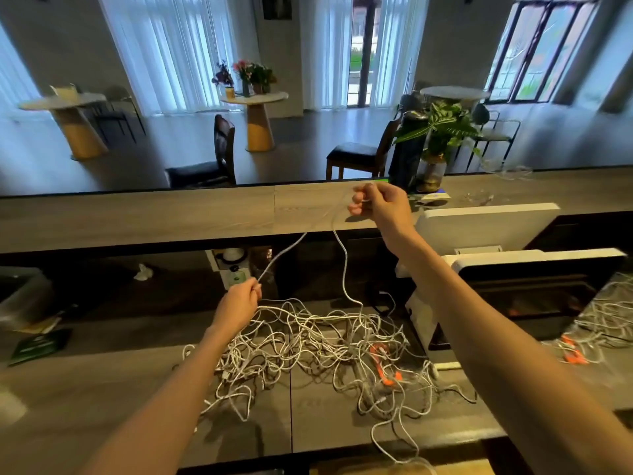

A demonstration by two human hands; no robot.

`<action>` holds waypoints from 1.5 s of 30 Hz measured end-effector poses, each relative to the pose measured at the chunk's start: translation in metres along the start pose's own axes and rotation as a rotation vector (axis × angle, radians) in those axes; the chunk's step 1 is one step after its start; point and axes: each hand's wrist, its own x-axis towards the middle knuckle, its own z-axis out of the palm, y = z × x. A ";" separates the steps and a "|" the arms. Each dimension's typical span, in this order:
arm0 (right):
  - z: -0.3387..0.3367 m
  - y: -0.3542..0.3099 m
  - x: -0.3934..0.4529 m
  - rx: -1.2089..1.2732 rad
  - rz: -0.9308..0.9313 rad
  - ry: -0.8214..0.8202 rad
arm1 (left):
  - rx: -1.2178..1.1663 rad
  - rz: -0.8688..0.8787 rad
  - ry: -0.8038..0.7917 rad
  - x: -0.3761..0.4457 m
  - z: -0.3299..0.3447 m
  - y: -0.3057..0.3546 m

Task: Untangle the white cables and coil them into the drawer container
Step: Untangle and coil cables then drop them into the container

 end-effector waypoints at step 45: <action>0.063 0.088 -0.075 -0.107 0.179 -0.391 | -0.738 -0.061 -0.210 -0.010 -0.053 0.117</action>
